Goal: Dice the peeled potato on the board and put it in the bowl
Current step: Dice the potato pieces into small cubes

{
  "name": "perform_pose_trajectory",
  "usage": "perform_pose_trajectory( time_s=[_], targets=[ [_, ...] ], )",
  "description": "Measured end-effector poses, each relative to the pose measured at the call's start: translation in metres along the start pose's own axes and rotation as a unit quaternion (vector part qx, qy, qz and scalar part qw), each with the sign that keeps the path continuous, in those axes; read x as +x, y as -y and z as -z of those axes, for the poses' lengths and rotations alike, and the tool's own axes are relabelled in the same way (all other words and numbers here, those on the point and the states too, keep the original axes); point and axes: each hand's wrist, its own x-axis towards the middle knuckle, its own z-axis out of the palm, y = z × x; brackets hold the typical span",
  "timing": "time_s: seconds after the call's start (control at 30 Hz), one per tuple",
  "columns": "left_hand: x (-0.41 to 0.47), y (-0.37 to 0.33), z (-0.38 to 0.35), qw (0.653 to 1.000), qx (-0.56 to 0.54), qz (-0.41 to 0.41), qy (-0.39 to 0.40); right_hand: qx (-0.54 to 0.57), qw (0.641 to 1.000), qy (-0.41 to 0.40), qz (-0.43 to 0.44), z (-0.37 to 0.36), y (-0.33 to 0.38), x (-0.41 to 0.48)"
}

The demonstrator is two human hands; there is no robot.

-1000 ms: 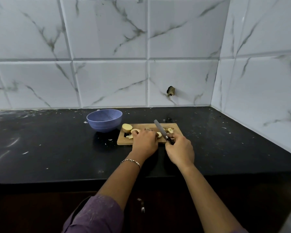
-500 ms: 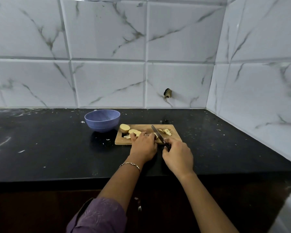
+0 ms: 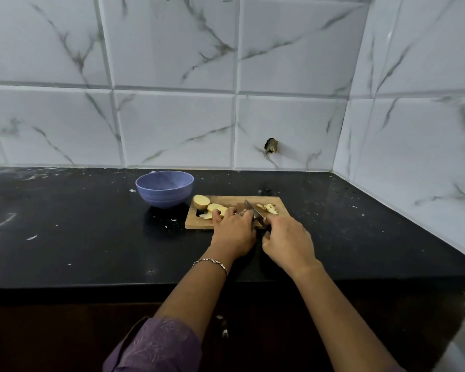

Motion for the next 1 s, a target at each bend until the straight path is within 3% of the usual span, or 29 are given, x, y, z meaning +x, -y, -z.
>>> perform_pose_trajectory(
  time_s=[0.43, 0.7, 1.0],
  targets=[
    [-0.004, 0.000, 0.002, 0.999, 0.004, 0.008, 0.041, -0.091, 0.992, 0.012, 0.088, -0.002, 0.018, -0.006],
    [-0.008, 0.000, -0.005, 1.000, 0.001, 0.027, 0.007, 0.057, 0.996, -0.054, -0.044, -0.004, 0.007, -0.019],
    [-0.009, 0.000, -0.002, 0.999, -0.007, 0.031, 0.023, 0.103, 0.993, -0.009, -0.056, 0.004, 0.002, -0.019]
  ],
)
